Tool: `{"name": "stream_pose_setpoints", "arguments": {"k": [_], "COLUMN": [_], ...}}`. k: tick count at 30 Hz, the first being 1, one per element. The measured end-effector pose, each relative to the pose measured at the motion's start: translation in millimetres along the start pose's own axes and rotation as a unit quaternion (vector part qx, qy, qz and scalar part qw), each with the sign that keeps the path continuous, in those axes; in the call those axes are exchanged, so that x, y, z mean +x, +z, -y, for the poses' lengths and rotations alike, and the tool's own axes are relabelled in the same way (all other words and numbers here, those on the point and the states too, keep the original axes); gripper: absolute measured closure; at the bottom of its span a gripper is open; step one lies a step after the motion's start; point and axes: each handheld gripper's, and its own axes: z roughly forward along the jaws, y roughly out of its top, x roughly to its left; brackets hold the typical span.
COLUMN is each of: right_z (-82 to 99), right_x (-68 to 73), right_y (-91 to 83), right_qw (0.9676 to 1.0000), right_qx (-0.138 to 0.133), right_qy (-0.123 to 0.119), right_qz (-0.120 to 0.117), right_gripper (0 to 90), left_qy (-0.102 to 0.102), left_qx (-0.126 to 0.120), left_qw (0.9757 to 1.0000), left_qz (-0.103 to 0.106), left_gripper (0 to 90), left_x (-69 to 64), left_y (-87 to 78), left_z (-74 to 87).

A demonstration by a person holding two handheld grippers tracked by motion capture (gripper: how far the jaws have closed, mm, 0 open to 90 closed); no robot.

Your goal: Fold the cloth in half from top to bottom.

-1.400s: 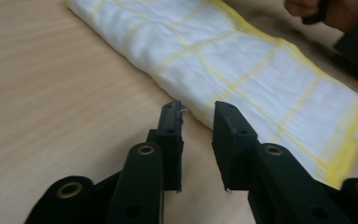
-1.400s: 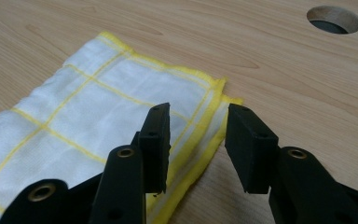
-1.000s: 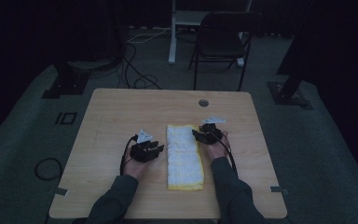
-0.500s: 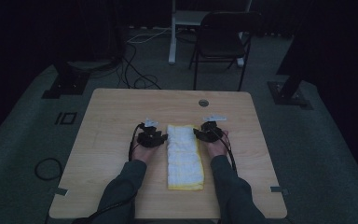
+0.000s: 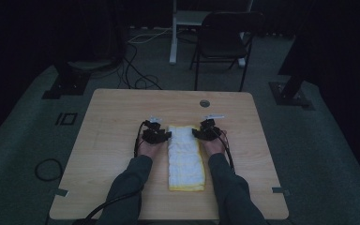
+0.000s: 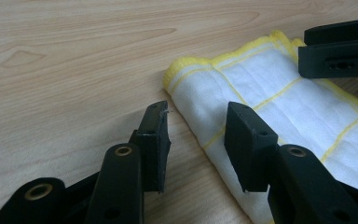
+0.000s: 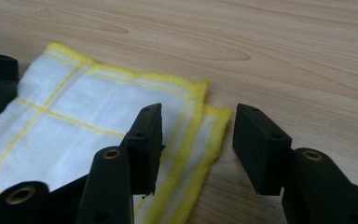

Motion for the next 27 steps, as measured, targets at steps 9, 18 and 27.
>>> {"name": "stream_pose_setpoints", "arguments": {"k": [9, 18, 27], "right_z": [-1.3, -1.3, -1.5], "right_x": [0.7, -1.3, -5.2], "right_y": [-1.3, -1.7, -2.4], "right_qw": [0.9998, 0.9999, 0.9998], "right_qx": [0.013, 0.010, 0.003], "right_qy": [-0.014, -0.012, 0.008], "right_qz": [0.005, 0.002, -0.019], "right_gripper": [70.3, 86.5, 71.4], "left_qy": [-0.003, -0.007, -0.012], "left_qx": [0.003, 0.020, 0.024], "left_qw": [1.0000, 0.9998, 0.9996], "left_qz": [-0.002, -0.003, 0.005], "left_gripper": [58.9, 63.1, 71.9], "left_x": [1.5, -3.4, -4.3], "left_y": [3.2, 9.3, 11.1], "left_z": [-1.6, -9.5, -10.5]}}
